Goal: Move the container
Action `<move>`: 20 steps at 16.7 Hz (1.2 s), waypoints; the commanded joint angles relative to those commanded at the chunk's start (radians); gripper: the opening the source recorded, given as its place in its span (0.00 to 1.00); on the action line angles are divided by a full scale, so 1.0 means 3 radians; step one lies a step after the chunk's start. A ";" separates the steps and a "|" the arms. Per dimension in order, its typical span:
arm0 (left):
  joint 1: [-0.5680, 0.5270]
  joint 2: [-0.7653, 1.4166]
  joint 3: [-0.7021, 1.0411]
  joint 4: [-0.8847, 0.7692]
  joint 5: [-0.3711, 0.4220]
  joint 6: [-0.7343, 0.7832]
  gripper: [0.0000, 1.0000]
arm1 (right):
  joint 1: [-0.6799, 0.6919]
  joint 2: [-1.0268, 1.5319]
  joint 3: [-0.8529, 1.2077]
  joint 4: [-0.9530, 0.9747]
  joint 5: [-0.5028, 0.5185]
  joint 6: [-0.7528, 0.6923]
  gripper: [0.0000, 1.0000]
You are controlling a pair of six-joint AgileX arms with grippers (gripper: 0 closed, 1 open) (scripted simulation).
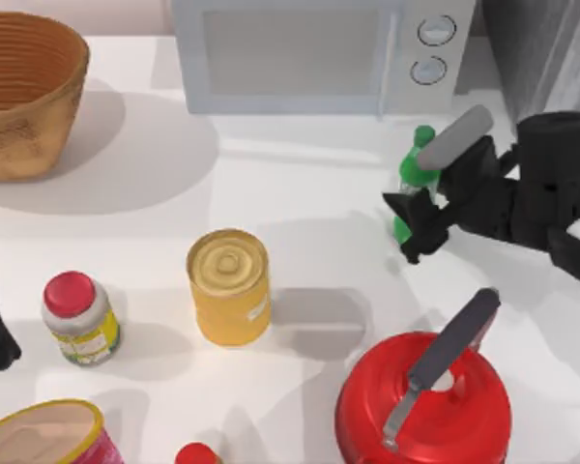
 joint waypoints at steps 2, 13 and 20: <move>0.0000 0.0000 0.0000 0.0000 0.0000 0.0000 1.00 | 0.0000 0.0000 0.0000 0.0000 0.0000 0.0000 0.00; 0.0000 0.0000 0.0000 0.0000 0.0000 0.0000 1.00 | -0.1559 -0.0892 -0.0718 0.0009 0.0082 0.0119 0.00; 0.0000 0.0000 0.0000 0.0000 0.0000 0.0000 1.00 | -0.2403 -0.1525 -0.1231 0.0009 0.0129 0.0162 0.00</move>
